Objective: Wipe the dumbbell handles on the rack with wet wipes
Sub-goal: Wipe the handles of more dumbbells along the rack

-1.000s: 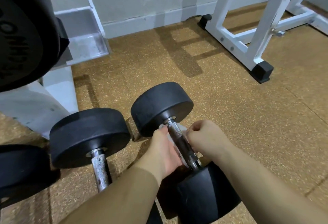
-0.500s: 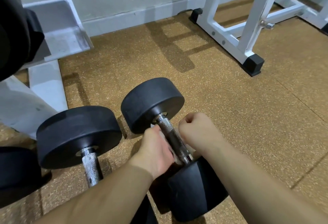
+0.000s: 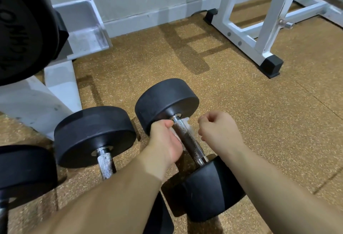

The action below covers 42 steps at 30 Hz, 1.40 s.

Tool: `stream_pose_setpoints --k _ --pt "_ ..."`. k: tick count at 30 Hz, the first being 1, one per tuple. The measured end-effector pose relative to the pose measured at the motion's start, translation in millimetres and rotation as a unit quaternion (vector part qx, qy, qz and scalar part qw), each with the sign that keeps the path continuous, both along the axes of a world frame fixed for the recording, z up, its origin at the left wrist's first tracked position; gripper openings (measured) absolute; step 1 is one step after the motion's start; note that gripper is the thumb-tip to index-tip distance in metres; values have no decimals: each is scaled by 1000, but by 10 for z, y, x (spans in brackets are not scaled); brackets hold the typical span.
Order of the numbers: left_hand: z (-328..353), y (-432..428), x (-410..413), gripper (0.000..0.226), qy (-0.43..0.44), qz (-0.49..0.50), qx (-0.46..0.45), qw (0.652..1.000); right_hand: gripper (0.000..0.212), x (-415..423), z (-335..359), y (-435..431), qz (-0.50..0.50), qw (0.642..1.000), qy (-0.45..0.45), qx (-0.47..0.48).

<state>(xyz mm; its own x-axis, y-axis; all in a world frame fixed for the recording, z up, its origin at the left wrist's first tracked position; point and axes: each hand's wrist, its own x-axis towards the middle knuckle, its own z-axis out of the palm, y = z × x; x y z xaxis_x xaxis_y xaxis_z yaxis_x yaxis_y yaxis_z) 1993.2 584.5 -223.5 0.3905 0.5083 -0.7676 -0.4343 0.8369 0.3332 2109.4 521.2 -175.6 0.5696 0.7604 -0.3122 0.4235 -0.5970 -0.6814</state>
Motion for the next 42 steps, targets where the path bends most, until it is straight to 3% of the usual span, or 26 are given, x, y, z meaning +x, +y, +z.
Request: stream_pose_setpoints --k 2,7,10,14,18,22,26,31,36,42 --pt "47 -219 12 60 24 -40 12 999 21 7 -19 -1 -11 1000 8 4" --pt "257 -361 19 30 34 -146 8 989 18 4 13 17 13 999 2 -30" --pt "211 -29 5 32 95 -112 42 988 24 -25 30 28 39 997 -15 -59" --pt "110 -160 180 10 186 -112 64 974 49 -45 28 38 35 998 8 -59" --pt "109 -383 318 29 242 -107 49 963 63 -24 49 30 -7 999 38 -5" --pt "407 -14 261 33 261 -42 4 964 48 3 78 -94 -24 1000 4 11" --pt "422 -80 307 38 296 -101 86 946 44 110 67 -232 9 1000 20 -17" --pt "614 -401 388 8 253 -182 44 949 35 71 44 -191 28 999 18 -43" --pt "372 125 242 34 230 -163 50 958 39 82 13 -176 -13 997 67 -41" --pt "83 -408 257 26 188 -186 47 963 45 76 6 -186 -7 999 42 -25"
